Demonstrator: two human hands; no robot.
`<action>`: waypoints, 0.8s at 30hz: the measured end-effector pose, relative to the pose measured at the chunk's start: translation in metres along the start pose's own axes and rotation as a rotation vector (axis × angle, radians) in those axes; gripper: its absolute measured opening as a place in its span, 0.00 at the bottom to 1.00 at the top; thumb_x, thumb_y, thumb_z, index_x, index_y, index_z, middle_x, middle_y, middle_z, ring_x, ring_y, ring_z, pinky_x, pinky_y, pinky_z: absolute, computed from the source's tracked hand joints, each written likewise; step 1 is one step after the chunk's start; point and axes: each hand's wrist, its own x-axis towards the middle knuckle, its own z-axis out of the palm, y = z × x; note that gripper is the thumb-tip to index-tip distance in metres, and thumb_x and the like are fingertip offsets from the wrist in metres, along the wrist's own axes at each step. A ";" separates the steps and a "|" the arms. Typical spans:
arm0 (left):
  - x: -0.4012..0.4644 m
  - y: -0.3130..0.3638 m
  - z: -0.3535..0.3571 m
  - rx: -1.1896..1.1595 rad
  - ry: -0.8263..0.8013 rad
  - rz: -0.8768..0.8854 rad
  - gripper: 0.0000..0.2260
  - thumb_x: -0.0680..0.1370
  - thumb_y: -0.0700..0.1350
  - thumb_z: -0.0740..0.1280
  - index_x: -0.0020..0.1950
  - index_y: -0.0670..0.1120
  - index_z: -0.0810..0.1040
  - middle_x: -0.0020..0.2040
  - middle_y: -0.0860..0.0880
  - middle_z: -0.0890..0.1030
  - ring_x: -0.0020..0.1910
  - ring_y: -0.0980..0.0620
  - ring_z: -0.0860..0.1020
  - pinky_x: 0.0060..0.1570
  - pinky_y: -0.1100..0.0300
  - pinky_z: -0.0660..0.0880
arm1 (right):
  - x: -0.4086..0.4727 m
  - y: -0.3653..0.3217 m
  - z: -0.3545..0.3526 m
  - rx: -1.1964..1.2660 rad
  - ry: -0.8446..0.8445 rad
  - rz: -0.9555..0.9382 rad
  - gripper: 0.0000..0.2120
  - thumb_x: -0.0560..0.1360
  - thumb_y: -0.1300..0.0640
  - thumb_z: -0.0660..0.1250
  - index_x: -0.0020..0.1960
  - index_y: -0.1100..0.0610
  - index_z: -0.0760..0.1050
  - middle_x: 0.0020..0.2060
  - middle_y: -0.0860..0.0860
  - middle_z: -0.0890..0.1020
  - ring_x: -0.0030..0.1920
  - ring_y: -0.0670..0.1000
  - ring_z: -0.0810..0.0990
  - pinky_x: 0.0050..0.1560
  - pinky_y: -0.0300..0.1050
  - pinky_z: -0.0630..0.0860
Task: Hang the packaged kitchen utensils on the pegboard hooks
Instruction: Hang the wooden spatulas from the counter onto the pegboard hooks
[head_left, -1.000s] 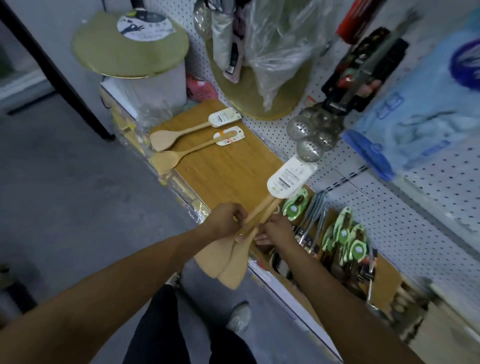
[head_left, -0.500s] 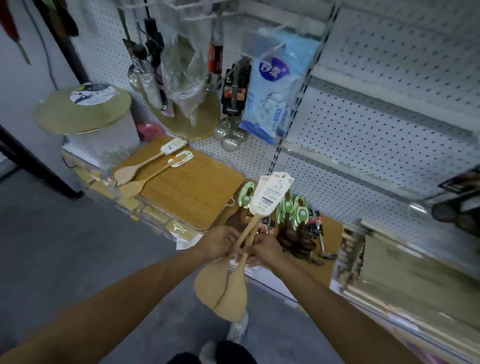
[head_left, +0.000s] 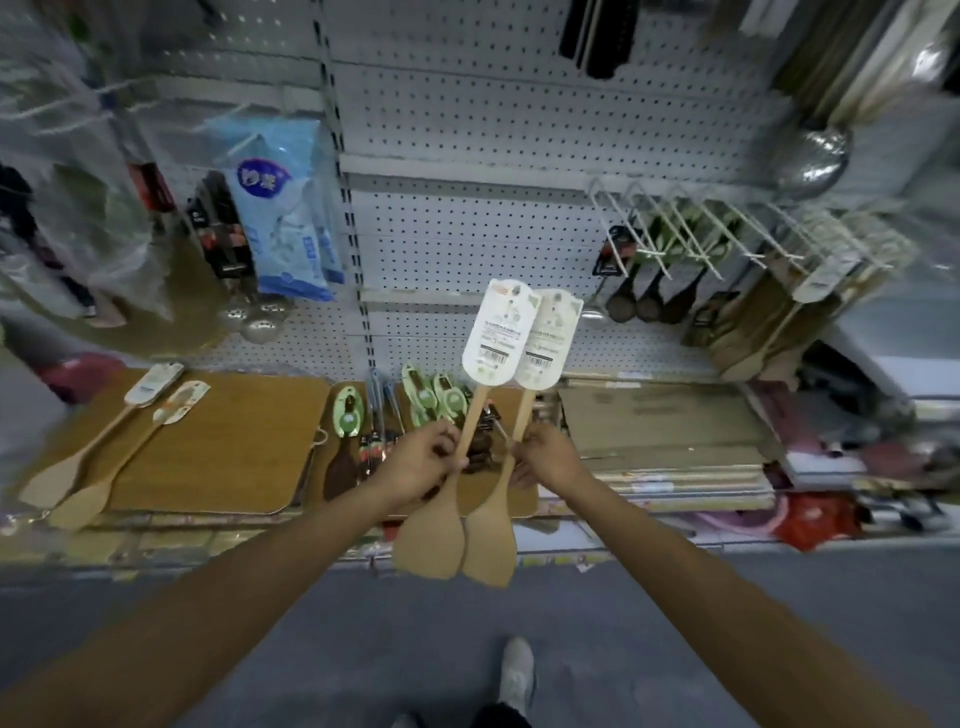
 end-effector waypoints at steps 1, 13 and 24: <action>0.005 0.008 0.008 -0.005 -0.003 0.023 0.09 0.75 0.35 0.73 0.52 0.41 0.76 0.37 0.53 0.75 0.37 0.54 0.76 0.42 0.60 0.73 | -0.003 0.002 -0.013 0.020 0.023 -0.027 0.04 0.79 0.60 0.66 0.47 0.60 0.74 0.33 0.58 0.80 0.28 0.56 0.79 0.33 0.50 0.80; 0.071 0.131 0.139 -0.025 -0.065 0.267 0.10 0.75 0.36 0.73 0.51 0.47 0.77 0.45 0.48 0.81 0.43 0.45 0.81 0.47 0.57 0.79 | -0.015 0.045 -0.193 0.137 0.298 -0.209 0.07 0.78 0.66 0.65 0.47 0.55 0.72 0.40 0.56 0.77 0.42 0.59 0.81 0.39 0.51 0.82; 0.129 0.225 0.303 -0.142 -0.071 0.278 0.04 0.80 0.39 0.68 0.52 0.42 0.75 0.53 0.39 0.79 0.41 0.47 0.83 0.35 0.63 0.79 | -0.022 0.119 -0.372 0.174 0.354 -0.296 0.07 0.81 0.57 0.62 0.43 0.54 0.72 0.38 0.58 0.79 0.42 0.61 0.82 0.45 0.60 0.82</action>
